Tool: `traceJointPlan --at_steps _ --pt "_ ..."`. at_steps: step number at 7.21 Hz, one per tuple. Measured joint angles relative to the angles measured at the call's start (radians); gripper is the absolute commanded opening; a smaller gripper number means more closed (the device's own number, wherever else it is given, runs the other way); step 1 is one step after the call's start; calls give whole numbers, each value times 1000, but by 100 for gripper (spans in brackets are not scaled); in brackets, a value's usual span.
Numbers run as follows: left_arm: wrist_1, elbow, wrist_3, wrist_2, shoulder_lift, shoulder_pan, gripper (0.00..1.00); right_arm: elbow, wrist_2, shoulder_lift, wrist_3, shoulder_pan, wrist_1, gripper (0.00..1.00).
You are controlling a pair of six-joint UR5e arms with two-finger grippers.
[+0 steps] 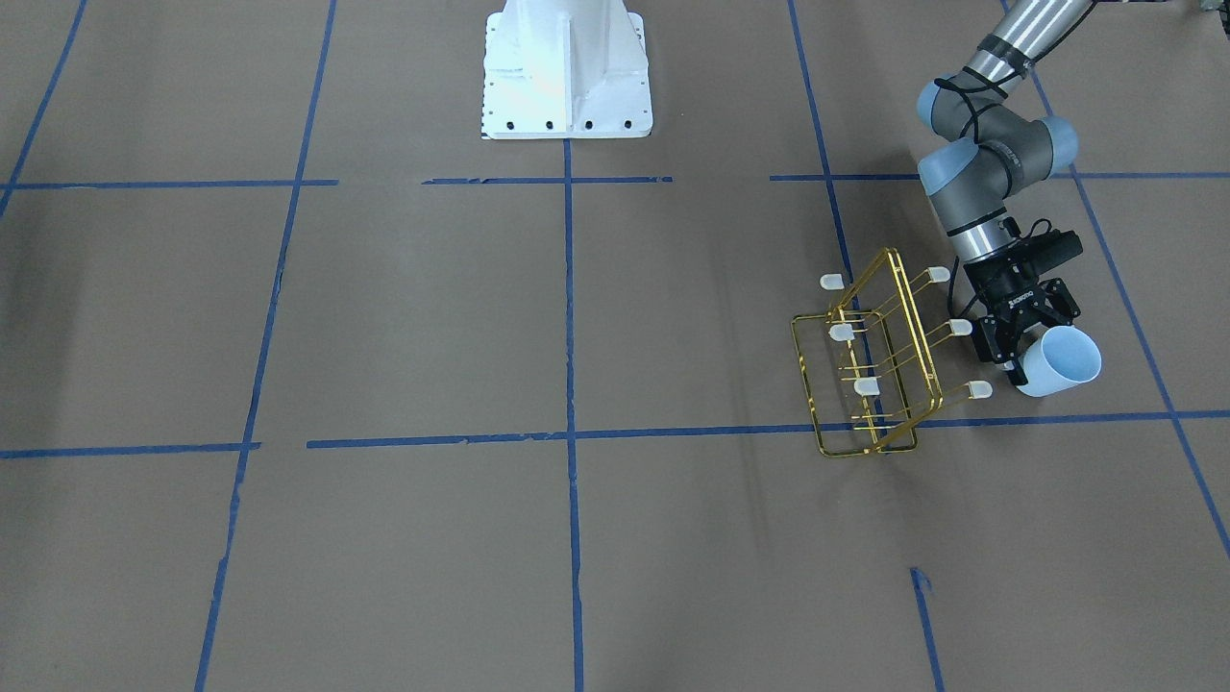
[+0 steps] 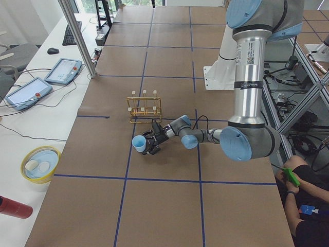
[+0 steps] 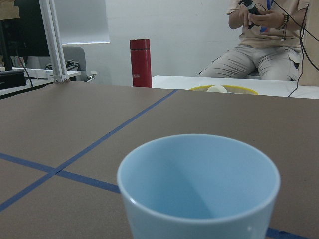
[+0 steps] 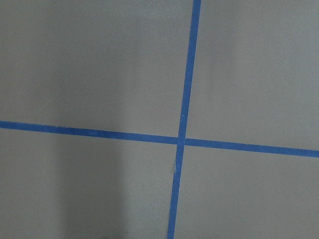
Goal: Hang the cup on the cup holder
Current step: 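Lift the cup with the left gripper and rotate it upside down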
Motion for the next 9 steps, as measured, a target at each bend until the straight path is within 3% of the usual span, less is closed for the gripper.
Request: traceJointPlan --at_steps 2,3,4,5,8,9 --pt "-1 2 1 -1 -11 -11 99 0 0 0 0 0 0 100" --pt "-2 3 2 -1 -16 -19 84 0 0 0 0 0 0 100" --pt "-3 4 1 -1 -18 -25 59 0 0 0 0 0 0 100" --pt "-4 6 1 -1 -18 -29 27 0 0 0 0 0 0 100" --pt "-6 -4 17 -20 -17 -71 5 0 0 0 0 0 0 100" --pt "-9 -23 42 -42 -13 -100 4 0 0 0 0 0 0 100"
